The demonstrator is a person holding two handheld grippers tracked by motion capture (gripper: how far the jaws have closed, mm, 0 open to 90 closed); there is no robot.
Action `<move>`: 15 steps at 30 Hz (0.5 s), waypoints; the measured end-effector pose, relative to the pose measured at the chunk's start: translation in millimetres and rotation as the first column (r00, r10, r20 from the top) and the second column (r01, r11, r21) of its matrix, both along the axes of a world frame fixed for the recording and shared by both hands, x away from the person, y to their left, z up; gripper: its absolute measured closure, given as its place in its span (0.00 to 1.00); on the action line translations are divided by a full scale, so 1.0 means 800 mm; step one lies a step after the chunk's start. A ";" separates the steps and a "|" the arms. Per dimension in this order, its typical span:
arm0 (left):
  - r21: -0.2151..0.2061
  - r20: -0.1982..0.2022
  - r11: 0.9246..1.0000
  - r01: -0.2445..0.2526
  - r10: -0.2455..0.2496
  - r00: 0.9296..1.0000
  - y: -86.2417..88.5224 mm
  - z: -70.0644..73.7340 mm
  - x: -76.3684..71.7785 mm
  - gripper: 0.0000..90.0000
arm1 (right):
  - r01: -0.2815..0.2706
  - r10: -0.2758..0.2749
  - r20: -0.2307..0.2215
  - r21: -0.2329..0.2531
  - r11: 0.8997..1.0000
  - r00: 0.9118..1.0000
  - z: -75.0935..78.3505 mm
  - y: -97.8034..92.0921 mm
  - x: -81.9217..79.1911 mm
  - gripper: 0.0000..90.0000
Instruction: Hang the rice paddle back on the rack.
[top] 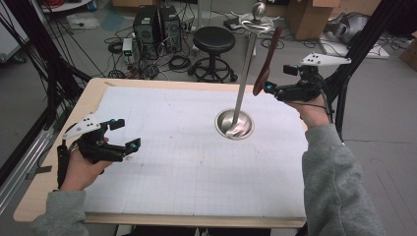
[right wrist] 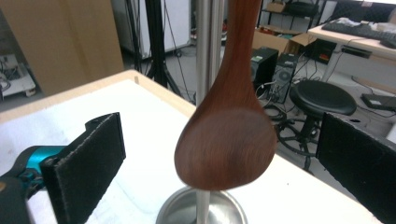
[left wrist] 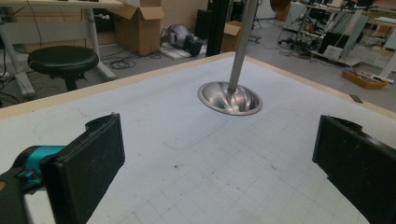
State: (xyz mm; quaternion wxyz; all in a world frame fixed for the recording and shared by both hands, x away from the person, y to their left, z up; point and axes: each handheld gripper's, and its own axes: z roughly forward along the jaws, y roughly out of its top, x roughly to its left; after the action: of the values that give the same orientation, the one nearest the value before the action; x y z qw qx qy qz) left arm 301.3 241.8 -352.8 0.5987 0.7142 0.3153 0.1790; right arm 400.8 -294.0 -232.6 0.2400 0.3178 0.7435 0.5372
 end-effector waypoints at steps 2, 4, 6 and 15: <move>0.004 -0.005 1.000 0.002 -0.002 1.000 -0.001 -0.003 -0.001 0.03 | -0.001 0.001 0.000 0.002 1.000 1.000 -0.006 -0.001 -0.004 0.00; 0.002 -0.009 1.000 0.001 -0.001 1.000 -0.003 -0.004 -0.001 0.03 | -0.004 0.004 -0.004 0.022 1.000 1.000 -0.012 -0.004 -0.008 0.00; 0.005 -0.008 1.000 0.003 -0.003 1.000 -0.004 -0.003 0.000 0.03 | -0.003 0.003 -0.013 0.017 1.000 1.000 -0.018 -0.006 -0.011 0.00; -0.005 -0.017 1.000 0.017 -0.017 1.000 -0.013 -0.007 0.006 0.03 | 0.026 -0.025 -0.025 0.043 0.999 0.999 -0.048 -0.024 -0.028 0.00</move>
State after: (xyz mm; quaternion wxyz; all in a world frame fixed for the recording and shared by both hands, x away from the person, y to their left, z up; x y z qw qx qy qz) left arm 306.0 231.4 -358.7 0.5994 0.7169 0.3145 0.1671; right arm 378.2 -313.4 -270.9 0.2309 0.3386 0.7306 0.5461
